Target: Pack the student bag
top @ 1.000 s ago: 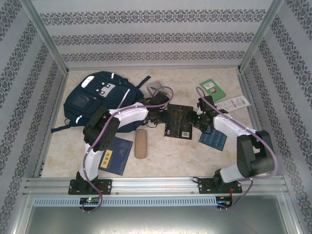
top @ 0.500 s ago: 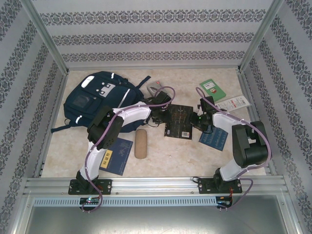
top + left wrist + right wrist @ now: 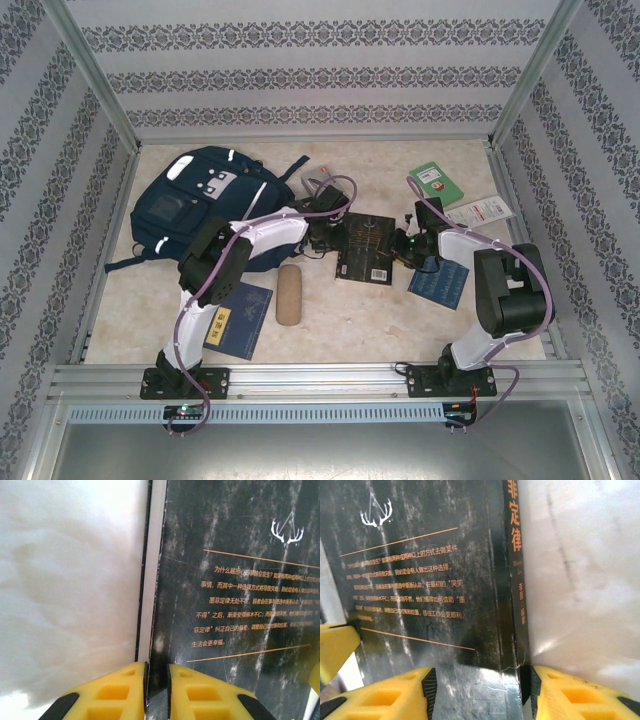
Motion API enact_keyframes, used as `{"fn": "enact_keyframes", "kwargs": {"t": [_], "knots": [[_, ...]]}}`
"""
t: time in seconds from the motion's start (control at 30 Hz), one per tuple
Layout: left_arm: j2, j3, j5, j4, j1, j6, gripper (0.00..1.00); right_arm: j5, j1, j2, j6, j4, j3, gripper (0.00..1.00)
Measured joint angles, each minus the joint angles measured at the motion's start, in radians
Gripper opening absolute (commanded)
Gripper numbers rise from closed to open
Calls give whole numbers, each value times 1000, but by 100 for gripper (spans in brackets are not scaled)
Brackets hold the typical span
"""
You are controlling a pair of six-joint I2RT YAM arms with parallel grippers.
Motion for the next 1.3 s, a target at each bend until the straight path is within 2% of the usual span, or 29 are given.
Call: {"fn": "enact_keyframes", "kwargs": {"t": [0.2, 0.33, 0.53, 0.57, 0.67, 0.8, 1.03, 1.17, 1.3], "knots": [[2, 13, -22, -24, 24, 4, 18, -104, 0, -55, 65, 69, -25, 49], [5, 19, 6, -19, 21, 4, 18, -194, 10, -77, 90, 146, -24, 49], [10, 21, 47, -14, 10, 11, 18, -221, 16, -25, 90, 163, -13, 44], [11, 22, 50, -14, 10, 15, 18, -222, 16, -10, 89, 162, -11, 40], [15, 28, 58, -18, 10, 28, 18, -220, 16, 15, 89, 155, -10, 20], [16, 39, 57, -34, 10, 52, 24, -220, 16, 9, 81, 145, -7, 0], [10, 80, 43, -115, 0, 124, 45, -220, 16, -41, 82, 142, -7, 0], [-55, 88, -12, -192, 0, 194, 50, -220, 16, -100, 88, 142, -9, 0], [-181, 88, -111, -271, 20, 285, 51, -221, 16, -165, 102, 145, -13, 0]]}}
